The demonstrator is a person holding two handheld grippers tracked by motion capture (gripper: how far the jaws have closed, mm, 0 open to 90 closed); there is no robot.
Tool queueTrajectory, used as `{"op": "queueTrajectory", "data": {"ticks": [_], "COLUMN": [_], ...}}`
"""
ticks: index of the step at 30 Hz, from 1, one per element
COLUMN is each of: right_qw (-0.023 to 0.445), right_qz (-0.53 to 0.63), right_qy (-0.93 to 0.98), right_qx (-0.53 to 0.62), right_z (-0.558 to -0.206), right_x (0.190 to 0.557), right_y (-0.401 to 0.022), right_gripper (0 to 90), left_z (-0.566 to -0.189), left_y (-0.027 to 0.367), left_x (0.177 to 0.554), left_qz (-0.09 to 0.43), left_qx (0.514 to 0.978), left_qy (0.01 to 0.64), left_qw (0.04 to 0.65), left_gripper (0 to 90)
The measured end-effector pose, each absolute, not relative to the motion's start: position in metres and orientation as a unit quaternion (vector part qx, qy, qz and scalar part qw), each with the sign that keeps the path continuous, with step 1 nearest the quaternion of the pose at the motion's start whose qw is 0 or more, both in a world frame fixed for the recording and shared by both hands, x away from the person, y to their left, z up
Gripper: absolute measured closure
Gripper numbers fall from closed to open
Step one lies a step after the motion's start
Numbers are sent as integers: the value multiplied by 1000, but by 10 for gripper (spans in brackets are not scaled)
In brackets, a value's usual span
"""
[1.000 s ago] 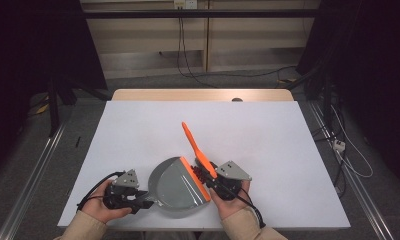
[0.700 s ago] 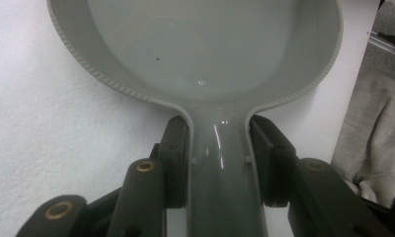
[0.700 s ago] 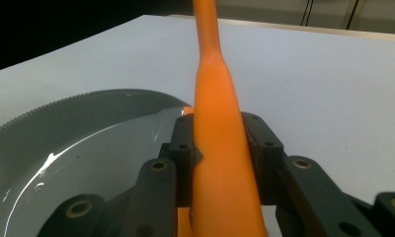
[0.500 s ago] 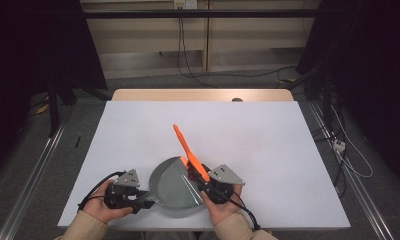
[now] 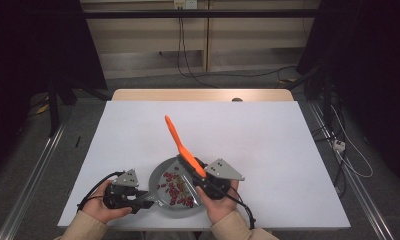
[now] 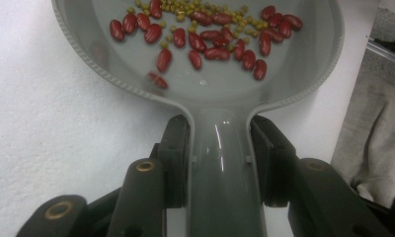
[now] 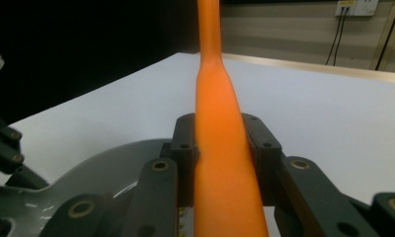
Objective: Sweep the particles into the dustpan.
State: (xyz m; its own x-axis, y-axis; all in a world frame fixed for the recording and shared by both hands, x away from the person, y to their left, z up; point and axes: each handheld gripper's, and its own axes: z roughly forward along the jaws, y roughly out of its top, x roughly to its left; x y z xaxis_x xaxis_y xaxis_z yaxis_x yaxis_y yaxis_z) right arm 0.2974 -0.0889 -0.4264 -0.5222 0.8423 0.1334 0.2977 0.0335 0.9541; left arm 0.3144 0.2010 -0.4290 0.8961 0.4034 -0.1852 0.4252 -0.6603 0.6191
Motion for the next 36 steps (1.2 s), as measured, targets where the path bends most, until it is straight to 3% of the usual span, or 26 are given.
{"op": "queueTrajectory", "data": {"ticks": [7, 14, 24, 28, 36], "right_qw": [268, 295, 271, 239, 258], "right_qz": [530, 482, 509, 537, 547], "right_qy": [673, 700, 708, 698, 685], "right_qx": [440, 436, 407, 408, 406], "right_z": [-431, -451, -454, -447, -436], "right_x": [309, 314, 294, 291, 295], "right_y": [-117, -115, -86, -82, -94], "right_gripper": [713, 713, 709, 713, 712], "left_z": [-429, -428, -428, -429, -430], "left_y": [201, 201, 201, 201, 203], "left_x": [314, 315, 315, 315, 314], "left_qz": [-18, -14, -17, -19, -13], "left_qx": [910, 911, 911, 910, 908], "left_qy": [230, 231, 232, 231, 226], "left_qw": [345, 341, 340, 345, 352], "left_gripper": [630, 630, 630, 630, 631]}}
